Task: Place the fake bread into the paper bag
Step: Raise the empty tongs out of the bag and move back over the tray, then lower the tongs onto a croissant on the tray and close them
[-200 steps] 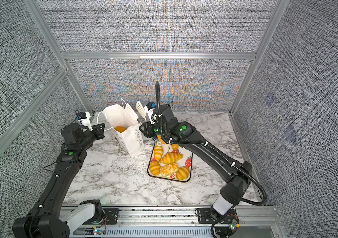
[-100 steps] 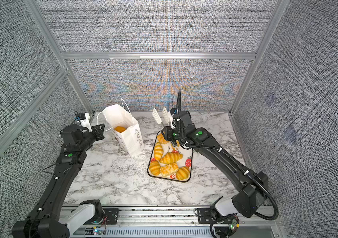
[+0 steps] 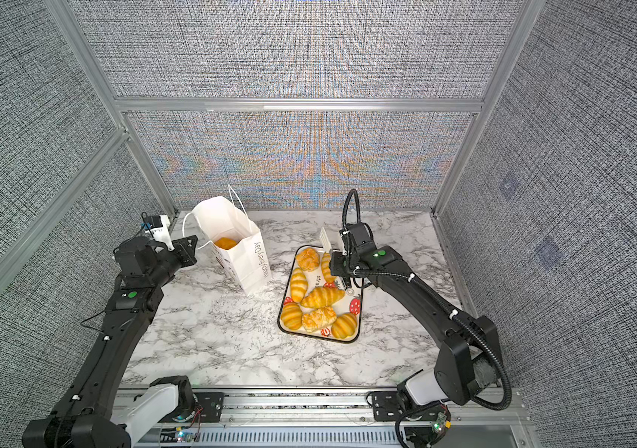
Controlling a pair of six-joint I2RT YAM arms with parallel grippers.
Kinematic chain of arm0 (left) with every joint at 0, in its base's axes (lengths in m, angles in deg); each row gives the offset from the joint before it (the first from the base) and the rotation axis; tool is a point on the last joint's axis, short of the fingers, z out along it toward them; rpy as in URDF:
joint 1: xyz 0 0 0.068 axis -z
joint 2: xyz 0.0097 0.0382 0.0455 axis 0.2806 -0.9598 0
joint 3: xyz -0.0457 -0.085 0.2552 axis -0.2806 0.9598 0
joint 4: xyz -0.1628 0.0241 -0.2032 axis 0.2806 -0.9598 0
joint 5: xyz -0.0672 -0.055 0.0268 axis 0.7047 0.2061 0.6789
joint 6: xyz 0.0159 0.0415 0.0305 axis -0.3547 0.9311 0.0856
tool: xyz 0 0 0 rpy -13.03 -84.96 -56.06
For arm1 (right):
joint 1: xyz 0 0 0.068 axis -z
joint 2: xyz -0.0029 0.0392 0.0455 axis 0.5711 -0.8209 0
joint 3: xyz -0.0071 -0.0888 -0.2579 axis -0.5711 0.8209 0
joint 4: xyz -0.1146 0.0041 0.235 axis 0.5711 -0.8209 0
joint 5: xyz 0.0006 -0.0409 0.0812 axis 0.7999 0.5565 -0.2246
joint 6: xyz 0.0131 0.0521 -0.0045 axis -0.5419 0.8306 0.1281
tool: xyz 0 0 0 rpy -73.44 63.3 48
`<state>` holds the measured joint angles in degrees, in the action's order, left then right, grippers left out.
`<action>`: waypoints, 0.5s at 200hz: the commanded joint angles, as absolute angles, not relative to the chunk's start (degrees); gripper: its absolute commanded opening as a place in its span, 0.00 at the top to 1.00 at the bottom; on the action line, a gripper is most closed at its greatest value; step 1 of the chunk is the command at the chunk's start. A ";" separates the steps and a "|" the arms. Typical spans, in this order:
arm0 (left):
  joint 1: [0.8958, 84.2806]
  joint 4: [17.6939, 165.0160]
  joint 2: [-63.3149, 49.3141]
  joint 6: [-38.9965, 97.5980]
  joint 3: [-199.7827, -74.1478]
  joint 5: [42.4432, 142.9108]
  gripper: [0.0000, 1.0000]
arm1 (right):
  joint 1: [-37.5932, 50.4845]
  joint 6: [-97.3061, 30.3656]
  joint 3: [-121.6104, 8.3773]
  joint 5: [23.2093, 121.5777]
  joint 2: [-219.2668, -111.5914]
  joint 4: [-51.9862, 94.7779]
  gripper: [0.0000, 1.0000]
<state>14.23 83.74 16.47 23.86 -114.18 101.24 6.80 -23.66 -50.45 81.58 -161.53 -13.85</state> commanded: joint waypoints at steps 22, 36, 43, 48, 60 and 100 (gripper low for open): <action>14.17 83.87 16.71 24.38 -113.88 100.82 1.00 | 8.46 -21.39 -47.82 80.11 -161.95 -13.16 0.50; 14.11 83.75 16.05 24.37 -114.04 100.80 1.00 | 8.62 -21.05 -46.99 79.82 -162.36 -12.73 0.49; 14.17 83.71 15.84 24.30 -114.06 100.95 1.00 | 8.71 -20.94 -46.63 79.58 -162.61 -12.53 0.48; 14.19 83.82 15.82 24.22 -114.01 101.17 1.00 | 8.81 -20.87 -46.47 79.37 -162.87 -12.48 0.48; 14.16 84.12 15.94 24.06 -113.83 101.36 1.00 | 8.98 -20.55 -46.01 78.96 -163.27 -12.33 0.48; 14.18 84.25 15.86 23.84 -113.65 101.57 1.00 | 9.43 -19.80 -44.25 77.41 -164.36 -10.92 0.46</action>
<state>14.23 83.65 15.99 24.02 -113.74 101.24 9.22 -21.15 -44.81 78.72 -163.97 -13.32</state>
